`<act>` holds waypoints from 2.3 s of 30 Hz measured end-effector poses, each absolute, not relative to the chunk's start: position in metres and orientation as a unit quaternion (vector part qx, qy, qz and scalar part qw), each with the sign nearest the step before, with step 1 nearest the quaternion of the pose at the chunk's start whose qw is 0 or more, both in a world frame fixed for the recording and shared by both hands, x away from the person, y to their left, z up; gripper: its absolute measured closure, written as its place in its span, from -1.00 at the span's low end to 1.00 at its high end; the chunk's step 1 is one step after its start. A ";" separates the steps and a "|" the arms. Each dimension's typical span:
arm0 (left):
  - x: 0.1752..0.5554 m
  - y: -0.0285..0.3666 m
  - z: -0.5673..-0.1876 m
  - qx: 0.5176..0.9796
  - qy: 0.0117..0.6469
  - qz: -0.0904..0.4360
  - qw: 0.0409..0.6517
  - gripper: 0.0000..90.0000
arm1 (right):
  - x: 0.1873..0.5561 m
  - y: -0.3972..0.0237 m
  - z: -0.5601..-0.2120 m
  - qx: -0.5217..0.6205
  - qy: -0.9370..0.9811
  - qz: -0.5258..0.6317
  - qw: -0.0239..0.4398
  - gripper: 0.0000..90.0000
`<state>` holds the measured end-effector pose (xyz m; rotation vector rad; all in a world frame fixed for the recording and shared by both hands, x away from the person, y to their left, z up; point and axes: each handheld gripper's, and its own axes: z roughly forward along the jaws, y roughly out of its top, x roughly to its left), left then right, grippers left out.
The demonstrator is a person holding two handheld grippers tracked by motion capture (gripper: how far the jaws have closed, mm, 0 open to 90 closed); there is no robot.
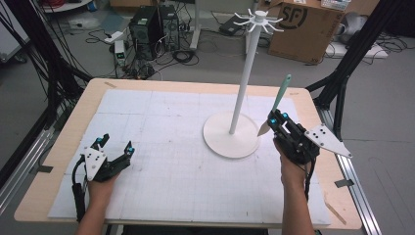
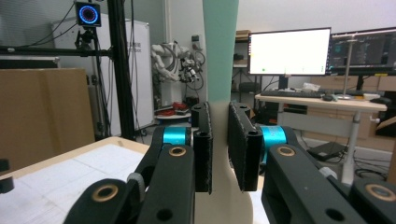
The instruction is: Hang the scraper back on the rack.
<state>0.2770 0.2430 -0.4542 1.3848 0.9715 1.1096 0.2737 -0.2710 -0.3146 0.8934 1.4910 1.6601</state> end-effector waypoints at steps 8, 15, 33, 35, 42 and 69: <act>0.277 0.243 -0.454 0.579 0.407 0.465 0.532 -0.52 | 0.281 -0.267 -0.304 0.346 0.582 0.640 0.364 0.80; 0.277 0.243 -0.454 0.579 0.407 0.465 0.533 -0.52 | 0.288 -0.260 -0.290 0.342 0.584 0.638 0.367 0.80; 0.277 0.243 -0.454 0.579 0.407 0.465 0.532 -0.52 | 0.299 -0.253 -0.272 0.326 0.585 0.638 0.379 0.79; 0.277 0.243 -0.454 0.580 0.407 0.465 0.531 -0.52 | 0.301 -0.251 -0.271 0.324 0.588 0.637 0.380 0.80; 0.277 0.243 -0.454 0.580 0.407 0.464 0.532 -0.52 | 0.307 -0.248 -0.271 0.328 0.592 0.633 0.376 0.79; 0.277 0.243 -0.454 0.579 0.407 0.464 0.532 -0.52 | 0.323 -0.240 -0.249 0.342 0.595 0.624 0.373 0.79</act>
